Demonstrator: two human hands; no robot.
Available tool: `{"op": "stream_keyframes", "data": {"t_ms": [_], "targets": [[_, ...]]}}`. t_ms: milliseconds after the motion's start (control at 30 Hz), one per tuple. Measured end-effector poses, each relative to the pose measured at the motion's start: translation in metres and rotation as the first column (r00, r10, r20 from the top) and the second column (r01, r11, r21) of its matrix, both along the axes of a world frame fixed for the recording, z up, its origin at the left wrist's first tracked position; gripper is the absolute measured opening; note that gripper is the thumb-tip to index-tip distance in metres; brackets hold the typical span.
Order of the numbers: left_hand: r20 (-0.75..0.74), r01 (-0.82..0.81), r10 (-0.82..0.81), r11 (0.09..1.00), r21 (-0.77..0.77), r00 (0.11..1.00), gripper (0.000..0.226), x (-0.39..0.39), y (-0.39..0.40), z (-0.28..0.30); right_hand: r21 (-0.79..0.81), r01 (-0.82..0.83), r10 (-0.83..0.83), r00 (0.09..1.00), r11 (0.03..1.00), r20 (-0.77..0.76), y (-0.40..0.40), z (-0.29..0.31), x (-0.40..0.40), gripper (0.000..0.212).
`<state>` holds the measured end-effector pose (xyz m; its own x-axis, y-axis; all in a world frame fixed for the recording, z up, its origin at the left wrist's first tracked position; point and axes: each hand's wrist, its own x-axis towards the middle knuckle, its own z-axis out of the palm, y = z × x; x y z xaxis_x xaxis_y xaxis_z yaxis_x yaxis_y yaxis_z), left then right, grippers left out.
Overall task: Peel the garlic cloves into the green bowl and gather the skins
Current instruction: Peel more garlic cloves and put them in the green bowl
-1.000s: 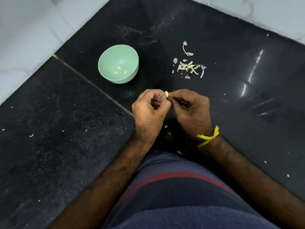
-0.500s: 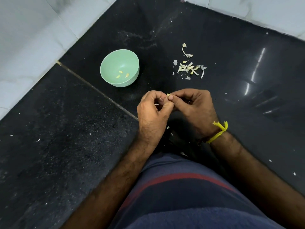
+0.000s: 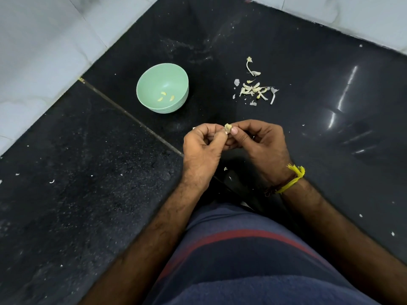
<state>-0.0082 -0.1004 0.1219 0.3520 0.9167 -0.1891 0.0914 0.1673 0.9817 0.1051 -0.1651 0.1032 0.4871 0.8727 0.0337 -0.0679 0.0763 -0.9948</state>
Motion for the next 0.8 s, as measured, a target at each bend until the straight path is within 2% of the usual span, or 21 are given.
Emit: {"op": "stream_keyframes", "data": {"t_ms": [200,300,433,667,800], "targets": [[0.061,0.035,-0.041,0.994,0.099,0.997,0.014,-0.012,-0.001,0.001,-0.024,-0.011,0.011,1.0,1.0,0.026,0.002,0.001,0.002,0.012],[0.07,0.037,-0.045,0.993,0.113,0.996,0.02,-0.012,0.002,-0.001,-0.034,-0.049,0.052,0.995,0.998,0.085,0.001,0.005,0.004,0.011],[0.09,0.03,-0.043,0.99,0.135,0.995,0.015,-0.013,0.0,-0.004,-0.06,-0.056,0.066,0.983,0.997,0.174,0.001,0.01,0.006,0.011],[-0.06,-0.038,0.06,0.948,0.315,0.996,0.005,-0.005,-0.005,-0.006,-0.094,0.036,-0.011,0.966,0.995,0.258,0.004,0.008,0.004,0.008],[-0.197,-0.009,0.084,0.934,0.357,0.977,0.001,-0.003,-0.003,-0.007,-0.091,0.079,-0.05,0.956,0.993,0.29,0.005,0.002,-0.001,0.01]]}}
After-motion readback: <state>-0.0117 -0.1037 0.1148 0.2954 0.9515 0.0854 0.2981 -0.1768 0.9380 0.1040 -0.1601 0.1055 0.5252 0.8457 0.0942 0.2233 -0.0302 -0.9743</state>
